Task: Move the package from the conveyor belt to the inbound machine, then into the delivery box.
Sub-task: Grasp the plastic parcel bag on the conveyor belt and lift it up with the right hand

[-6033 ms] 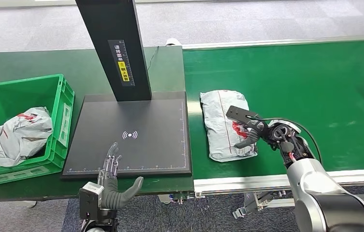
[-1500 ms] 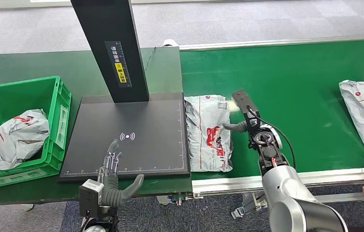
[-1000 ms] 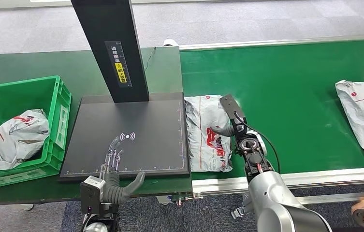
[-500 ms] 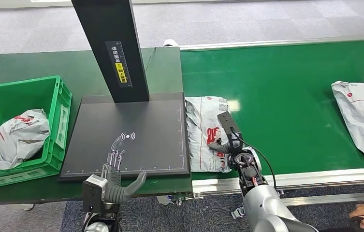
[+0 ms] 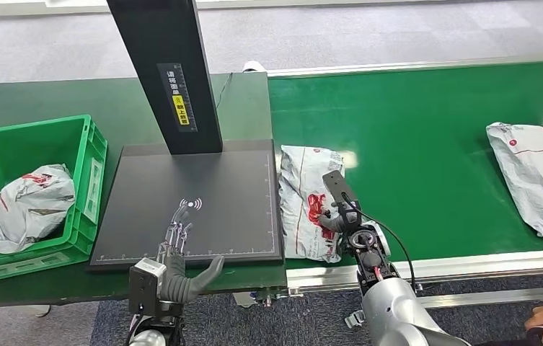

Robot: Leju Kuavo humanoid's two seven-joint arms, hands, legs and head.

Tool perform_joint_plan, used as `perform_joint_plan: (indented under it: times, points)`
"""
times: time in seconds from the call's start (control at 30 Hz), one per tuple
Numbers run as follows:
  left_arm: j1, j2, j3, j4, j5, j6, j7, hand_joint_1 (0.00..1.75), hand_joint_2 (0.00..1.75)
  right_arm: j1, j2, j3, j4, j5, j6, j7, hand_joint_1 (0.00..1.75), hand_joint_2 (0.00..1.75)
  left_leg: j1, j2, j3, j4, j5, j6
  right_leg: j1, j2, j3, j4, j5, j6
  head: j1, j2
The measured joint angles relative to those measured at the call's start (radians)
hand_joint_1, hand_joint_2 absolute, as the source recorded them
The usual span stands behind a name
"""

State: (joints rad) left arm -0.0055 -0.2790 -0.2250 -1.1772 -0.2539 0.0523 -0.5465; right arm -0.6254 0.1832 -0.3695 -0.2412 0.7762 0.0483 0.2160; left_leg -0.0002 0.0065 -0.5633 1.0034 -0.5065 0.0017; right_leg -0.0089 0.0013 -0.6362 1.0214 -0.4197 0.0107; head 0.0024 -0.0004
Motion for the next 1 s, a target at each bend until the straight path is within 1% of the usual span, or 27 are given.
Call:
perform_joint_plan:
  times: [0.23,0.43,0.53,0.7,0.87,0.9,0.93,1.0]
  points:
    - [-0.005,0.000,-0.007,0.000,-0.002,-0.001,0.006,0.00,1.75,0.016,-0.002,0.000,0.000,0.024,0.025,0.030,1.75,1.75,0.001,0.000,0.001,0.000,-0.001,-0.001,0.002,0.000,0.001,0.000,-0.002,-0.002,0.000,0.000]
    - [-0.010,0.000,-0.008,0.000,-0.005,-0.002,0.007,0.00,1.75,0.022,-0.002,0.000,0.000,0.029,0.023,0.033,1.75,1.75,0.001,0.000,0.001,0.000,-0.002,-0.002,0.002,0.000,0.001,0.000,-0.003,-0.002,0.000,0.000]
    - [-0.010,0.000,-0.008,0.000,-0.005,-0.002,0.007,0.00,1.75,0.026,-0.001,-0.002,0.000,0.030,0.003,0.019,1.75,1.75,0.001,0.000,0.001,0.000,-0.002,-0.001,0.002,0.000,0.001,0.000,-0.003,-0.002,0.000,0.000]
    - [-0.008,0.000,-0.007,-0.001,-0.003,-0.001,0.008,0.00,1.75,0.036,0.005,-0.031,0.000,0.005,-0.067,-0.065,1.75,1.75,0.001,-0.001,0.000,0.000,-0.002,-0.001,0.002,-0.001,0.001,0.000,-0.003,-0.002,0.000,0.000]
    - [-0.007,0.000,-0.007,-0.002,-0.001,0.000,0.009,0.00,1.75,0.041,0.011,-0.051,0.000,-0.009,-0.084,-0.096,1.75,1.75,0.001,-0.001,0.000,0.000,-0.002,-0.001,0.002,-0.001,0.001,0.000,-0.003,-0.002,0.000,0.000]
    - [-0.006,0.000,-0.007,-0.002,-0.001,0.001,0.009,0.00,1.75,0.043,0.012,-0.058,0.000,-0.023,-0.097,-0.121,1.75,1.75,0.001,-0.001,-0.001,0.000,-0.002,-0.001,0.002,-0.001,0.001,0.000,-0.003,-0.002,0.000,0.000]
    - [-0.004,0.000,-0.007,-0.004,0.000,0.004,0.009,0.00,1.75,0.045,0.014,-0.069,0.000,-0.046,-0.116,-0.163,1.75,1.75,0.001,-0.001,-0.001,0.000,-0.002,-0.001,0.002,-0.001,0.001,0.000,-0.003,-0.001,0.000,0.000]
    - [0.005,0.000,-0.005,-0.010,0.000,0.010,0.008,0.00,1.75,0.051,0.021,-0.106,-0.001,-0.119,-0.160,-0.298,1.75,1.75,0.001,-0.002,-0.003,0.000,-0.002,-0.001,0.001,-0.001,0.000,0.001,-0.003,-0.001,0.000,0.000]
